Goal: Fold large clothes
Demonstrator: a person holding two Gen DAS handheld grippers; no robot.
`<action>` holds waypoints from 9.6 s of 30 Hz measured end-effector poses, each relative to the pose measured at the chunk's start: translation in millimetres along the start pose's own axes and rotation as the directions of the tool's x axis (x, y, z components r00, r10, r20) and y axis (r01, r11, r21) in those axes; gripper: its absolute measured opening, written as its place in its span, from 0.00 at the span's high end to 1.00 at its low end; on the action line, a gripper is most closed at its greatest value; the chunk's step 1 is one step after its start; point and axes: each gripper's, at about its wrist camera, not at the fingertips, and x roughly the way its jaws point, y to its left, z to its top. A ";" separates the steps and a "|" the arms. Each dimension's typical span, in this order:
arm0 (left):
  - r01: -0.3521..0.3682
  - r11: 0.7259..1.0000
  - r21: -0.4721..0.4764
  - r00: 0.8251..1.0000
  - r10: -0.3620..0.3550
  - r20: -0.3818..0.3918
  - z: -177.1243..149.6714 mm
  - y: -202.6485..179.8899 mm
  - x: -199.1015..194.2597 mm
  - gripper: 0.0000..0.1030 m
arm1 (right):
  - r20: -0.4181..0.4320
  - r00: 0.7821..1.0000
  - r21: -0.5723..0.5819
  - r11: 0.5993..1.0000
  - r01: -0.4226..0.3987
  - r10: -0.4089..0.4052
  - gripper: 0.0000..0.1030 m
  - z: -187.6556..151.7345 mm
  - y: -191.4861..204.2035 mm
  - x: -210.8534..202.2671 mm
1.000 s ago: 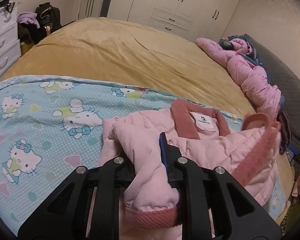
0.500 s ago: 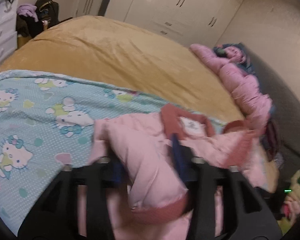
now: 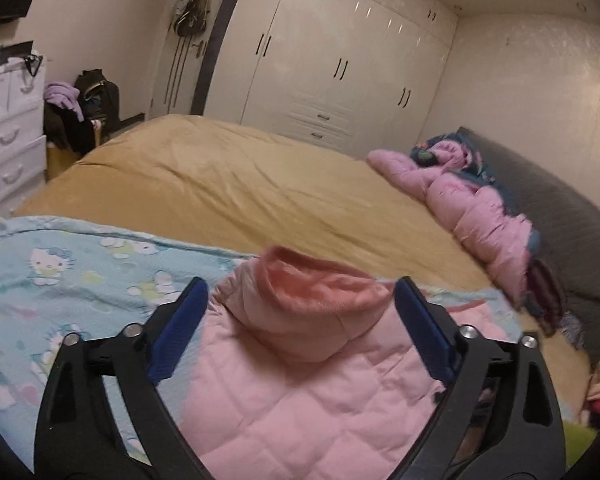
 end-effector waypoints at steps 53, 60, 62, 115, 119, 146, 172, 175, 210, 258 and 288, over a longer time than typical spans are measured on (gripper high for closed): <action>-0.129 0.991 0.025 0.976 0.131 -0.176 -31.8 47.7 123.9 0.91 | 0.236 0.919 0.329 0.916 0.231 -0.317 0.88 32.4 -206.4 -65.0; -0.132 0.991 0.010 0.969 0.131 -0.209 -52.7 57.9 133.0 0.90 | 0.176 0.931 0.337 0.908 0.249 -0.320 0.88 18.7 -214.2 -40.7; -0.136 0.991 0.004 0.967 0.133 -0.217 -56.2 60.7 135.3 0.89 | 0.154 0.929 0.331 0.904 0.271 -0.335 0.87 17.7 -213.5 -33.5; -0.118 0.991 0.061 0.951 0.130 -0.279 -91.7 -5.1 42.6 0.08 | 0.137 0.973 0.212 0.965 0.156 -0.187 0.04 -49.7 -145.5 -137.1; -0.166 0.985 0.046 0.946 0.173 -0.273 -78.9 18.6 36.7 0.08 | 0.152 0.974 0.261 0.957 0.127 -0.171 0.04 -47.7 -173.9 -145.1; -0.164 0.984 0.068 0.888 0.177 -0.424 -87.1 46.3 135.0 0.08 | -0.165 0.981 0.330 0.943 -0.038 0.097 0.04 -35.5 -235.6 -8.4; -0.024 0.997 -0.077 0.911 -0.010 -0.413 -94.3 20.5 140.9 0.73 | -0.106 0.985 0.279 0.955 -0.101 0.135 0.69 -13.0 -184.4 -3.9; -0.020 0.997 -0.069 0.913 -0.010 -0.408 -88.2 16.7 132.0 0.76 | -0.086 0.988 0.281 0.954 -0.102 0.131 0.71 -9.5 -178.9 -16.1; 0.015 0.998 -0.067 0.924 -0.040 -0.380 -115.4 -1.7 3.1 0.80 | -0.031 0.979 0.216 0.958 -0.188 0.200 0.74 -54.7 -134.8 -119.6; -0.083 0.992 -0.091 0.893 0.033 -0.450 -148.6 33.4 31.9 0.59 | -0.093 0.990 0.269 0.955 0.123 -0.101 0.06 -109.9 -153.4 -95.8; -0.065 0.998 0.023 0.993 0.067 -0.100 -135.0 -72.7 -152.3 0.09 | 0.375 0.909 0.043 0.982 0.181 -0.184 0.04 -166.7 -10.9 -269.9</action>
